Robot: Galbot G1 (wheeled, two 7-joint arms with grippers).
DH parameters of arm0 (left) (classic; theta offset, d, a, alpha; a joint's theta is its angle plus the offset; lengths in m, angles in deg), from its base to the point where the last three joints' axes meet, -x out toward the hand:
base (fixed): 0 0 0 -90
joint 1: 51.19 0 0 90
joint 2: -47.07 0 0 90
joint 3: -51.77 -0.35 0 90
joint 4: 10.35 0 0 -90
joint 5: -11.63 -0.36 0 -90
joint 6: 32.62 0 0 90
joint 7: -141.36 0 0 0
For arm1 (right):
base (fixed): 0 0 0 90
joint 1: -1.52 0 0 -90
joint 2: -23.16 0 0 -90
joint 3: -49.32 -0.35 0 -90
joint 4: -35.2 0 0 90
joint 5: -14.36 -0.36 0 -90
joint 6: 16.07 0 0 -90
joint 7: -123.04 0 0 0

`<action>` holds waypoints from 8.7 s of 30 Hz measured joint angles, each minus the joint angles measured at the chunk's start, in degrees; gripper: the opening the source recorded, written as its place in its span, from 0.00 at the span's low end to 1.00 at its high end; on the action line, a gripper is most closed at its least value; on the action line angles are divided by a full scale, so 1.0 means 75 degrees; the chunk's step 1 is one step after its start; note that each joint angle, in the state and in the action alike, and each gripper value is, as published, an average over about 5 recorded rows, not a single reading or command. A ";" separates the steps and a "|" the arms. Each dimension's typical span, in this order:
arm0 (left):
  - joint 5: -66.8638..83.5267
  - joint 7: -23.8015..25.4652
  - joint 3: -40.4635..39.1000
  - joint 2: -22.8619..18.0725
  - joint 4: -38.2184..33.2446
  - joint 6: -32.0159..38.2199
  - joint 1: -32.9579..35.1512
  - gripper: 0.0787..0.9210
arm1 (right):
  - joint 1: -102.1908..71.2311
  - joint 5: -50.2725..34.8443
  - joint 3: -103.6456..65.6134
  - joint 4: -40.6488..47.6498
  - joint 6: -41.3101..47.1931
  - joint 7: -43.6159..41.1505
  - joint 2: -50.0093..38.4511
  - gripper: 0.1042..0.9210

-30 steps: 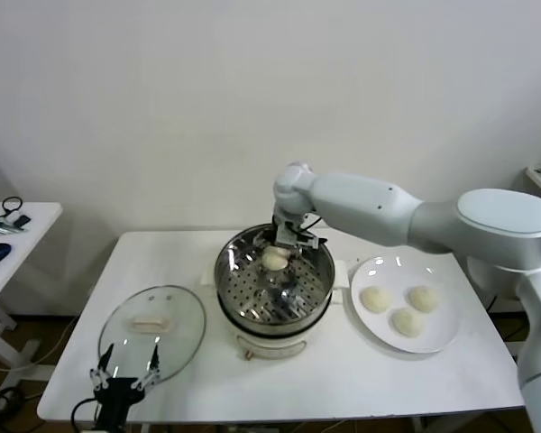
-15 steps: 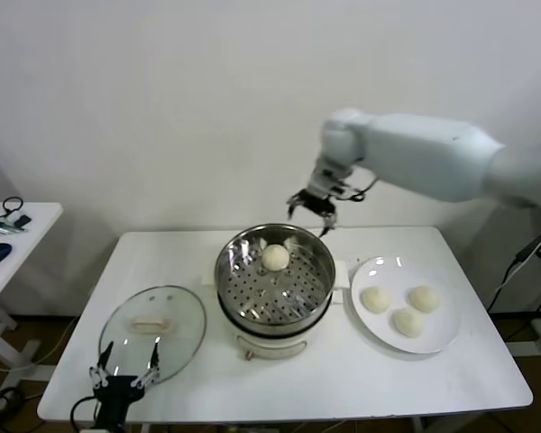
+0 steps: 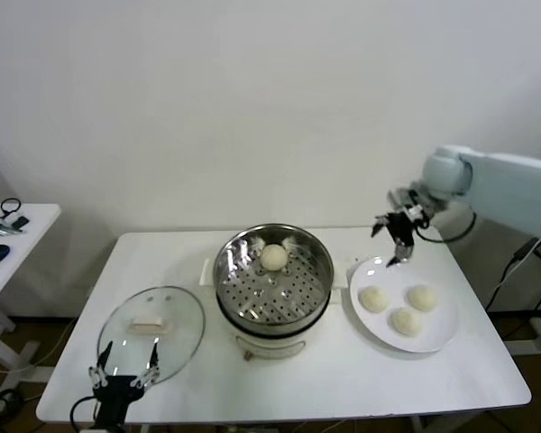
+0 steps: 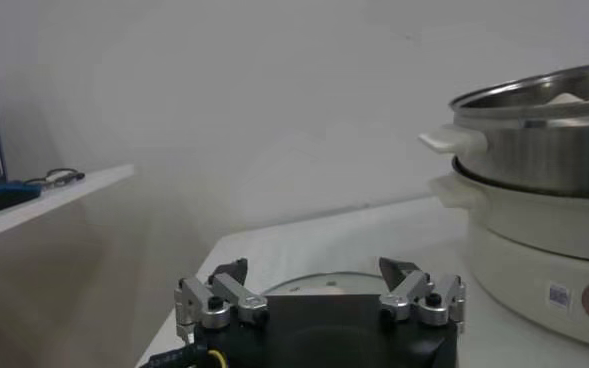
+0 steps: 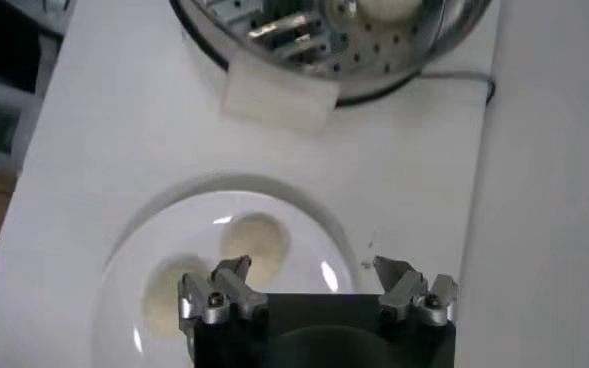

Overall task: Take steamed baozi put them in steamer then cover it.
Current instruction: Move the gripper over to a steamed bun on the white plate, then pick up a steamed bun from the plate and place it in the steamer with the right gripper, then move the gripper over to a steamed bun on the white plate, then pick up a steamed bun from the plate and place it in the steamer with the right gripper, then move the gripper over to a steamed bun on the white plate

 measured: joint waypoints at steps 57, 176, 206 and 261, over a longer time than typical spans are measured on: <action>-0.0181 -0.0057 -0.0123 -0.0007 0.0008 0.0138 0.0180 0.88 | 0.2031 -0.2382 -0.0026 -0.0829 0.1698 0.0559 0.1499 0.71; 0.0124 0.0214 -0.0045 -0.0216 -0.0609 -0.1762 -0.0069 0.88 | -0.2663 0.2142 -0.2297 -0.0603 0.1018 0.0319 -0.1141 0.66; 0.0123 0.0144 0.0119 -0.0311 -0.0689 -0.1857 0.0041 0.88 | 0.1185 0.3671 -0.0750 -0.2933 -0.2597 0.0237 0.2670 0.67; 0.0157 0.0166 0.0061 -0.0284 -0.0709 -0.1855 -0.0017 0.88 | 0.0856 0.1059 -0.0088 -0.0314 -0.1012 -0.0726 -0.0290 0.88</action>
